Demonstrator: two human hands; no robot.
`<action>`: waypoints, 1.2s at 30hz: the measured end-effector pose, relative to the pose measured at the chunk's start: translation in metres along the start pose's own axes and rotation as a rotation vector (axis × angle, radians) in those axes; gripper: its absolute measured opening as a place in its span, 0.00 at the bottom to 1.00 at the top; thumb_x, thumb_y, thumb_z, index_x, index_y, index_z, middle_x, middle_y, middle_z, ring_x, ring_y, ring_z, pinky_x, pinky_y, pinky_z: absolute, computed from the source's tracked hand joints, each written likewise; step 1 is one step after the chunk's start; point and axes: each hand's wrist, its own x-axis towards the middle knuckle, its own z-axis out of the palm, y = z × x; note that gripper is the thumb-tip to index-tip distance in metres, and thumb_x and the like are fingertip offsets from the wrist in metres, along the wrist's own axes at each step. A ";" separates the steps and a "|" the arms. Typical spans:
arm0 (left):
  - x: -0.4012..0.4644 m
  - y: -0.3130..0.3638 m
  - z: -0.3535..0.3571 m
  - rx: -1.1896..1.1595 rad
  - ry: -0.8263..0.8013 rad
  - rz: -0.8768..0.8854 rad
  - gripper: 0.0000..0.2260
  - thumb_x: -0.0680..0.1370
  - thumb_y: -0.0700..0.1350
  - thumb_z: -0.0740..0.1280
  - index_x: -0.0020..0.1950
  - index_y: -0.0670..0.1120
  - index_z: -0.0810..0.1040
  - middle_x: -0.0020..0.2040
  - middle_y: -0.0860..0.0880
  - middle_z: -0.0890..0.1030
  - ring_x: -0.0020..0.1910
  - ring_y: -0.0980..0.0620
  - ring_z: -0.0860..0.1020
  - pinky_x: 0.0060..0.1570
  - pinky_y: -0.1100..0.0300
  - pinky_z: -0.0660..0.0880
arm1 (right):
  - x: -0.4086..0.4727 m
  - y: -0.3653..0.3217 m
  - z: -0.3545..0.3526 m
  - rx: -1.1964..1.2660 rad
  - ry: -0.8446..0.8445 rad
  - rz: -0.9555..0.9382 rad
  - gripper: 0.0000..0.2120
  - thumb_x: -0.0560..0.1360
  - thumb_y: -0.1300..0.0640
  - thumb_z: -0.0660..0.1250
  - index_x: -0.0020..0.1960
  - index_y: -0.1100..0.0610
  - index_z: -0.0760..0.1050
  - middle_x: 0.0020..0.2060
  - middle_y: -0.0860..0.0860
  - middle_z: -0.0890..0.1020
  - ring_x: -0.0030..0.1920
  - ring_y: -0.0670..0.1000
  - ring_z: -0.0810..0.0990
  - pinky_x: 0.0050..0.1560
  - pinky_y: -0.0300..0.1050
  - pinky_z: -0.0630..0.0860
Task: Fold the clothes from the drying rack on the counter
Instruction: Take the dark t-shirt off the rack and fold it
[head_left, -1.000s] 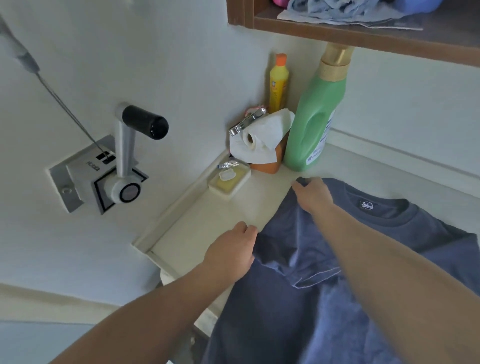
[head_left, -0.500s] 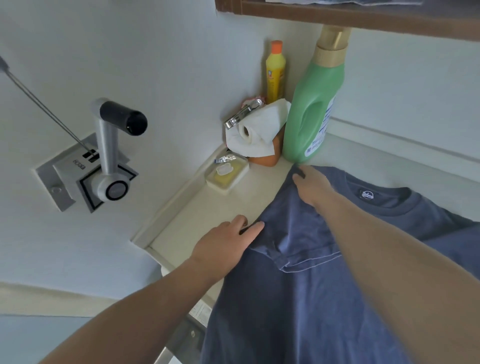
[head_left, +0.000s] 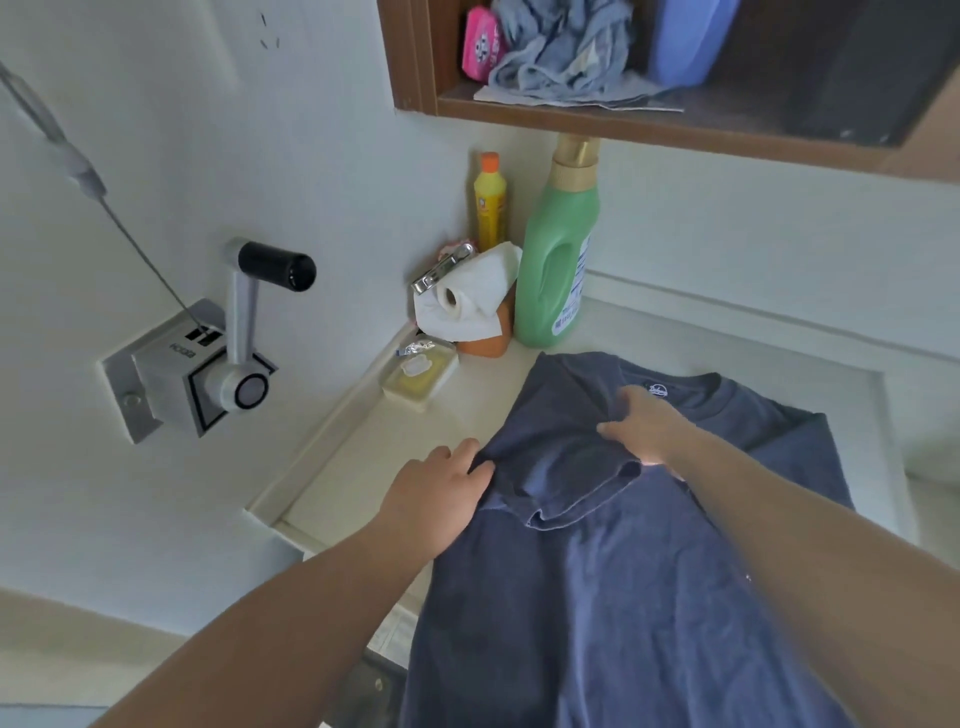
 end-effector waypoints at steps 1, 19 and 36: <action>0.000 0.001 0.000 0.008 0.010 0.002 0.14 0.67 0.39 0.73 0.51 0.48 0.78 0.52 0.47 0.75 0.31 0.45 0.70 0.26 0.56 0.60 | -0.005 0.004 -0.004 0.046 0.119 0.009 0.29 0.78 0.54 0.69 0.75 0.56 0.65 0.66 0.57 0.77 0.61 0.59 0.77 0.56 0.46 0.72; 0.002 0.053 -0.027 -0.289 0.095 0.142 0.08 0.82 0.52 0.62 0.54 0.52 0.80 0.46 0.53 0.81 0.47 0.47 0.77 0.42 0.51 0.75 | -0.073 0.037 0.048 0.130 0.223 0.138 0.13 0.79 0.58 0.60 0.61 0.48 0.69 0.54 0.51 0.79 0.49 0.55 0.78 0.48 0.47 0.77; -0.033 0.060 -0.006 -0.282 -0.345 0.324 0.30 0.84 0.63 0.51 0.83 0.55 0.47 0.84 0.55 0.42 0.82 0.49 0.38 0.79 0.38 0.39 | -0.071 0.052 0.050 0.187 0.365 0.217 0.16 0.80 0.58 0.57 0.59 0.47 0.80 0.64 0.52 0.77 0.51 0.54 0.79 0.53 0.47 0.78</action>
